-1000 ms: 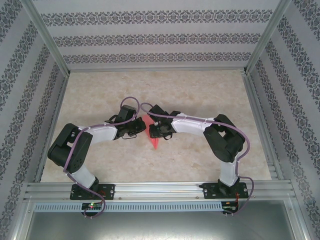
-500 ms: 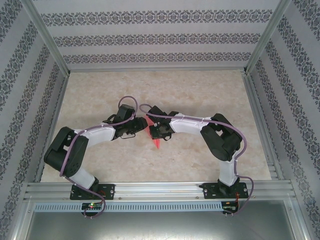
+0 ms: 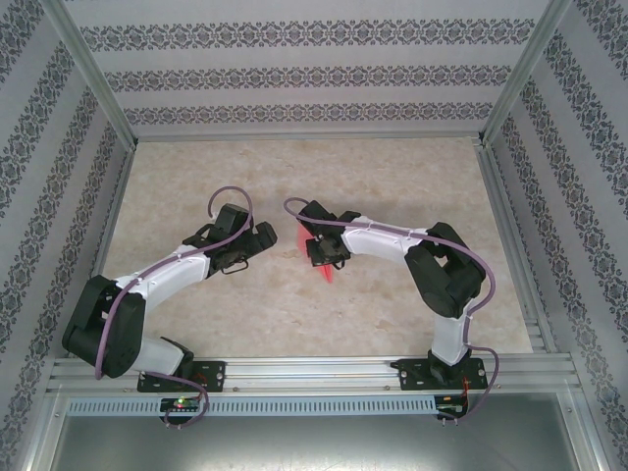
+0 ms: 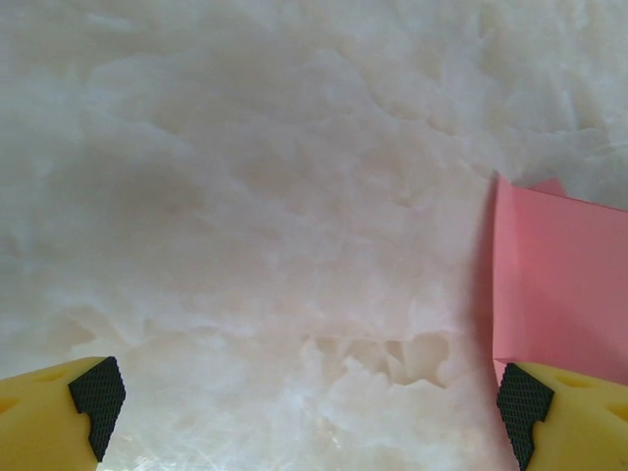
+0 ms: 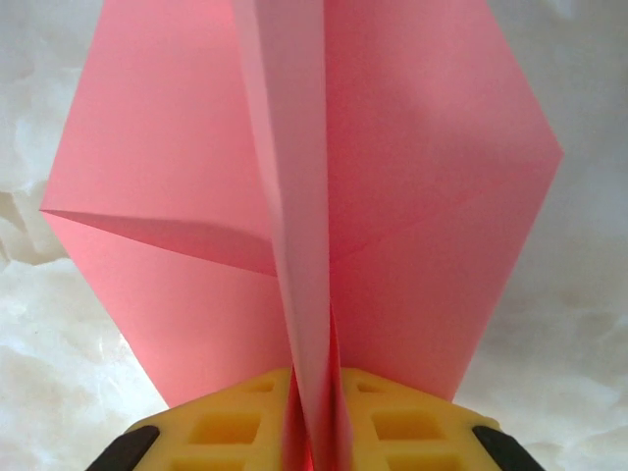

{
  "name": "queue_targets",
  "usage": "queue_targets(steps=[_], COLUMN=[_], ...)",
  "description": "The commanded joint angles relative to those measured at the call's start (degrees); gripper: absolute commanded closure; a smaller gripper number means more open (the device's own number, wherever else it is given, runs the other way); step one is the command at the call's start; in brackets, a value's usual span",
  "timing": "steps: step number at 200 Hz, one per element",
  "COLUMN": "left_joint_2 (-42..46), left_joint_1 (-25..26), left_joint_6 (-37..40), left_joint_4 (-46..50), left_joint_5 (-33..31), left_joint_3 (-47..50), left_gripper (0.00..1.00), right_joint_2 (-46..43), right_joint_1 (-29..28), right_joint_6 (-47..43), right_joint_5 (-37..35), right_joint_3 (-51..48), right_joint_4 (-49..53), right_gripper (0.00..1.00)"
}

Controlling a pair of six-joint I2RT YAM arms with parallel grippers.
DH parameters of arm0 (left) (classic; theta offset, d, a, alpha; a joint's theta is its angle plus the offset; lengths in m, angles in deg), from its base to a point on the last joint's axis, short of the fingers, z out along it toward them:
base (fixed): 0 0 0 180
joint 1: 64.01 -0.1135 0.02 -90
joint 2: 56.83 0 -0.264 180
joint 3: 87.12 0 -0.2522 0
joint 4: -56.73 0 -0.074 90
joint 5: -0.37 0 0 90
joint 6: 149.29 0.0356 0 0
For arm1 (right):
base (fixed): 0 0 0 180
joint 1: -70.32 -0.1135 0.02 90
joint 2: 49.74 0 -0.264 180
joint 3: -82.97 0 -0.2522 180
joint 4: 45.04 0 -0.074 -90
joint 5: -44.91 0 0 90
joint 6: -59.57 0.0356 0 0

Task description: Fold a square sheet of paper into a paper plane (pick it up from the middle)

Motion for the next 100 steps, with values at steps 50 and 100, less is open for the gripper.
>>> queue_targets(steps=[50,100], left_joint_2=[0.2,-0.2], left_joint_1=[-0.9,-1.1], left_joint_6=[1.0,1.2], left_joint_4=[4.6,5.2], left_joint_5=[-3.0,-2.8], left_joint_3=[-1.6,-2.1], left_gripper=[0.00,0.00], right_joint_2=[2.0,0.8], right_joint_1=[0.8,4.1], right_joint_6=[-0.3,-2.6], right_joint_5=[-2.9,-3.0], right_joint_3=[1.6,4.0], right_joint_4=[1.8,0.8], right_gripper=[0.95,0.97])
